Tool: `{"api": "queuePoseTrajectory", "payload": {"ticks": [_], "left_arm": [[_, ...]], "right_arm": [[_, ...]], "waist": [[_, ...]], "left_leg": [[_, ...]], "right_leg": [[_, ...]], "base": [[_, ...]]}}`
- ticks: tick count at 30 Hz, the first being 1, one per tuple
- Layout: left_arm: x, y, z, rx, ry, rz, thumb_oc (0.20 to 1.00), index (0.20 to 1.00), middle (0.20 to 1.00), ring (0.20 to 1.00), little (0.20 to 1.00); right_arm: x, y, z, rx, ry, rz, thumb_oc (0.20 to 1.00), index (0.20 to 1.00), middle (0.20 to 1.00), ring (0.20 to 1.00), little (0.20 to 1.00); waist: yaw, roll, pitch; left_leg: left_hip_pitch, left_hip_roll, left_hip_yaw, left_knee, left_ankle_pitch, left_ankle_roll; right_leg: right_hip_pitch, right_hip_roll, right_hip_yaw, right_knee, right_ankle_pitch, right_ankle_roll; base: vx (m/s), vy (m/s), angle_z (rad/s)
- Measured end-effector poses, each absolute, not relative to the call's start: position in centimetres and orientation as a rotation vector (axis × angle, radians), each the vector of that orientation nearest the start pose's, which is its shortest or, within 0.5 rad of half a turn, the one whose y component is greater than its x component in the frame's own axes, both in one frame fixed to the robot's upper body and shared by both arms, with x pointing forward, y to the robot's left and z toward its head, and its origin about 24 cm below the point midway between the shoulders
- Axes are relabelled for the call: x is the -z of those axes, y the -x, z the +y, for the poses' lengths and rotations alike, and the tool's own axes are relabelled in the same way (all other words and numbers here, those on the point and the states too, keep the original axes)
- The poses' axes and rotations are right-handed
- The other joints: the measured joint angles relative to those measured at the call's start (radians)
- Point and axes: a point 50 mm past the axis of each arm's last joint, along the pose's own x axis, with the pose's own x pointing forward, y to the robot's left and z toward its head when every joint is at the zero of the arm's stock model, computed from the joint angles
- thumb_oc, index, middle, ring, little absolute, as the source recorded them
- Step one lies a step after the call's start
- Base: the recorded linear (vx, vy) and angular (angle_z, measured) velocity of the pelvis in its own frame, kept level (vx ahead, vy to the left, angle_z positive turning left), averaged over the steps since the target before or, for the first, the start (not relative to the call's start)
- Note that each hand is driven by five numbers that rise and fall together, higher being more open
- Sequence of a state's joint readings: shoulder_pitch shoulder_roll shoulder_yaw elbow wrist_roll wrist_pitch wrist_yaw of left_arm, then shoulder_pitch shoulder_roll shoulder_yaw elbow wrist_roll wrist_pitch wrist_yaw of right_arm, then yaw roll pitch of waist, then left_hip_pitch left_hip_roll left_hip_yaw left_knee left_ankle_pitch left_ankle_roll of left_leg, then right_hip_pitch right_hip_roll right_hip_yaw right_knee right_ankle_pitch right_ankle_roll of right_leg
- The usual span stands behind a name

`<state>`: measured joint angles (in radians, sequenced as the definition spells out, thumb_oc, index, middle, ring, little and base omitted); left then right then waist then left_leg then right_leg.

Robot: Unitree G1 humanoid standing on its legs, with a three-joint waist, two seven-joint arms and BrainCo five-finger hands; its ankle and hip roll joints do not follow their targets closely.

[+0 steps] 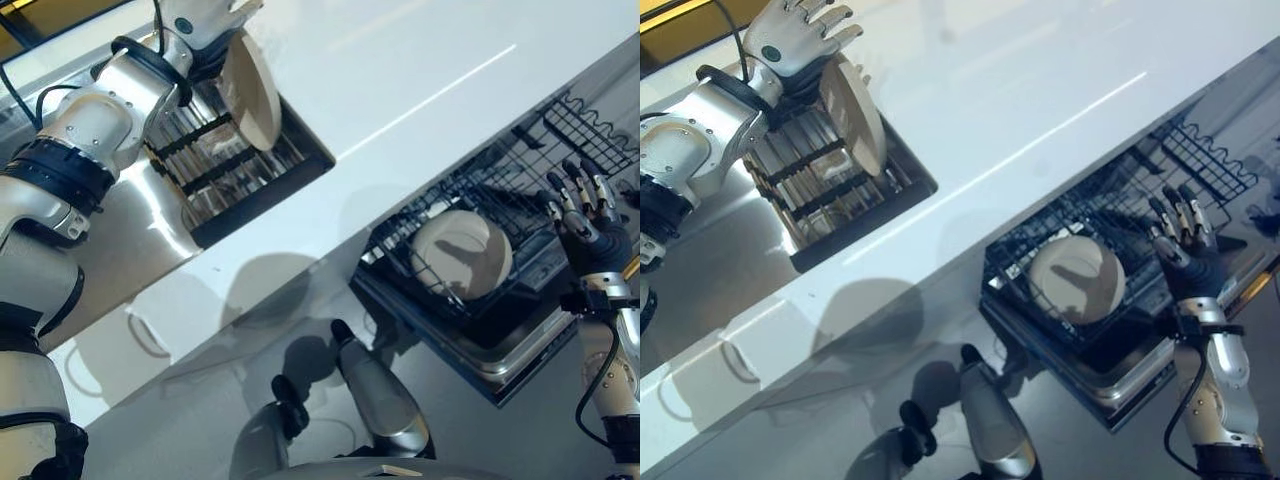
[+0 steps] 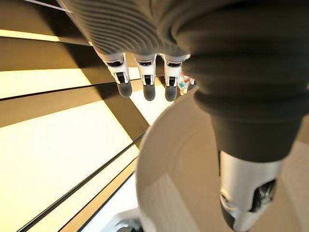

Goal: Pick up plates and place into dishwasher.

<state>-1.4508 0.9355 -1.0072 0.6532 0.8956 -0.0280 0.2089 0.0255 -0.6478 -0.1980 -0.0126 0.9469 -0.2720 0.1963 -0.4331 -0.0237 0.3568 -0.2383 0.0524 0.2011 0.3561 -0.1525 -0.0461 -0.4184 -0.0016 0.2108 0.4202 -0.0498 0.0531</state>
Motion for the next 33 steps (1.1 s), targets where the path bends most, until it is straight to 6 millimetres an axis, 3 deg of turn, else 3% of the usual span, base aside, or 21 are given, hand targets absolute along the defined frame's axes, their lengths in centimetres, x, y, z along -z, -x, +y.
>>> {"api": "queuePoseTrajectory", "payload": {"ticks": [5, 15, 22, 23, 24, 25, 33], "left_arm": [[-33.2, -38.6, 18.5, -0.246, -2.359, -0.657, 1.000, 1.000, 1.000, 1.000, 1.000], [-33.0, -39.2, 18.2, -0.207, -2.448, -0.554, 1.000, 1.000, 1.000, 1.000, 1.000], [-32.9, -39.7, 18.2, -0.194, -2.609, -0.456, 1.000, 1.000, 1.000, 1.000, 1.000], [-32.8, -39.8, 18.2, -0.190, -2.628, -0.446, 0.950, 0.950, 0.950, 0.950, 0.950], [-32.6, -39.8, 18.2, -0.182, -2.649, -0.433, 0.445, 0.445, 0.445, 0.445, 0.445], [-32.5, -39.9, 18.2, -0.175, -2.659, -0.419, 0.200, 0.200, 0.200, 0.200, 0.200], [-32.5, -40.2, 18.9, -0.185, -2.668, -0.347, 0.200, 0.200, 0.200, 0.200, 0.200]], "right_arm": [[-13.6, -23.8, -29.8, -0.017, -0.245, -0.413, 1.000, 1.000, 1.000, 1.000, 1.000], [-13.4, -23.4, -30.0, -0.002, -0.252, -0.417, 1.000, 1.000, 1.000, 1.000, 1.000], [-13.2, -23.2, -30.1, 0.005, -0.260, -0.417, 1.000, 1.000, 1.000, 1.000, 1.000], [-13.1, -23.1, -30.2, 0.009, -0.259, -0.413, 1.000, 1.000, 1.000, 1.000, 1.000], [-13.0, -23.0, -30.2, 0.011, -0.259, -0.410, 1.000, 1.000, 1.000, 1.000, 1.000], [-12.9, -23.0, -30.2, 0.014, -0.259, -0.411, 1.000, 1.000, 1.000, 1.000, 1.000], [-12.1, -22.7, -30.4, 0.030, -0.264, -0.400, 1.000, 1.000, 1.000, 1.000, 1.000]], "waist": [[-0.018, 0.000, 0.000], [-0.018, -0.006, -0.004], [-0.020, -0.018, -0.026], [-0.020, -0.022, -0.032], [-0.020, -0.027, -0.037], [-0.020, -0.033, -0.041], [-0.021, -0.042, -0.048]], "left_leg": [[0.000, 0.004, 0.003, 0.004, -0.001, -0.002], [0.001, 0.017, 0.006, 0.010, -0.004, -0.008], [0.005, 0.020, 0.016, 0.010, -0.004, -0.009], [0.004, 0.022, 0.018, 0.010, -0.005, -0.009], [0.004, 0.023, 0.019, 0.010, -0.006, -0.011], [0.004, 0.024, 0.021, 0.011, -0.007, -0.013], [0.002, 0.033, 0.029, 0.018, -0.012, -0.019]], "right_leg": [[0.000, 0.003, 0.001, 0.001, 0.000, -0.001], [0.000, 0.018, 0.002, 0.001, 0.002, -0.007], [-0.001, 0.027, 0.010, 0.001, 0.003, -0.008], [-0.002, 0.029, 0.012, 0.000, 0.004, -0.009], [-0.003, 0.028, 0.013, -0.001, 0.004, -0.010], [-0.003, 0.032, 0.014, -0.002, 0.005, -0.011], [-0.007, 0.039, 0.021, -0.003, 0.006, -0.012]], "base": [[0.02, -0.041, -0.02], [0.00, -0.032, -0.02], [0.00, -0.016, -0.03], [-0.02, -0.030, -0.06], [-0.02, -0.023, -0.07], [-0.01, -0.023, -0.06], [-0.01, -0.017, -0.04]]}}
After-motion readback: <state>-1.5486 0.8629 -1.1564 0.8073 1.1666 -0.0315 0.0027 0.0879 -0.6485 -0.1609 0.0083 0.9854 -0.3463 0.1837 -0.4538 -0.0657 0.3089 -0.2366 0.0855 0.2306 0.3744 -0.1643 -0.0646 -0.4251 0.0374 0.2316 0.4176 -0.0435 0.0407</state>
